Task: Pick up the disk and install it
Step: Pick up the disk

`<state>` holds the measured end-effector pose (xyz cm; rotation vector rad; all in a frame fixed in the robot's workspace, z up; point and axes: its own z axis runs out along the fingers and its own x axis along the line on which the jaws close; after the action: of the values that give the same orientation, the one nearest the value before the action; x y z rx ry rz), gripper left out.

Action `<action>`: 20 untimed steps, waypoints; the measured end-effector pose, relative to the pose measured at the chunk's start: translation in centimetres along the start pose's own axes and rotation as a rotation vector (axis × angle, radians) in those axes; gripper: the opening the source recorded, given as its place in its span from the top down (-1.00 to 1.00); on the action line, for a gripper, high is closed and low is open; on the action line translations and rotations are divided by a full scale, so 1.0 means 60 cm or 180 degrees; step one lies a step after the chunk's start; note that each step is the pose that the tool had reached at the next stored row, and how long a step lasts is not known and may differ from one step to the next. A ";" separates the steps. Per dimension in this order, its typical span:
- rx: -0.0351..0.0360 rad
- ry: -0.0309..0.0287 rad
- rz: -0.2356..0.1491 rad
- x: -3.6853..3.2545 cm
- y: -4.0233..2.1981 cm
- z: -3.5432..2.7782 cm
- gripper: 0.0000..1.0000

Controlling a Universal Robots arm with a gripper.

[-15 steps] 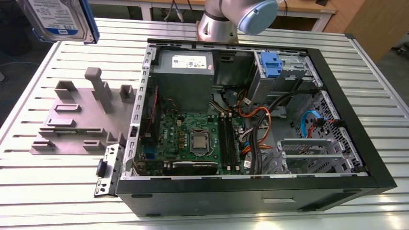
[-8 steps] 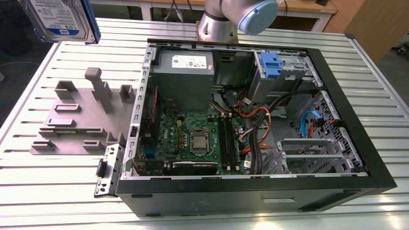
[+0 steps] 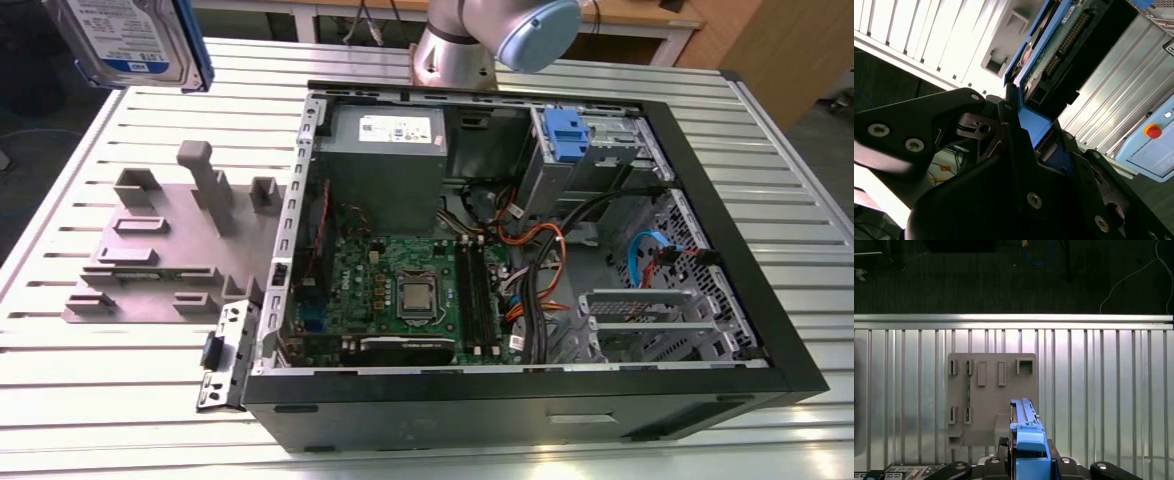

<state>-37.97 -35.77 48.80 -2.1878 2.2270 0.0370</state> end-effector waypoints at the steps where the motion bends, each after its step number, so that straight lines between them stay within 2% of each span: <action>1: 0.0000 0.0000 0.0000 0.000 -0.001 0.000 0.26; 9: 0.0000 0.0000 0.0000 0.000 -0.007 0.000 0.26; 20: 0.0000 0.0000 0.0000 0.000 -0.021 0.000 0.26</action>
<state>-36.69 -35.77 48.80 -2.1878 2.2270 0.0370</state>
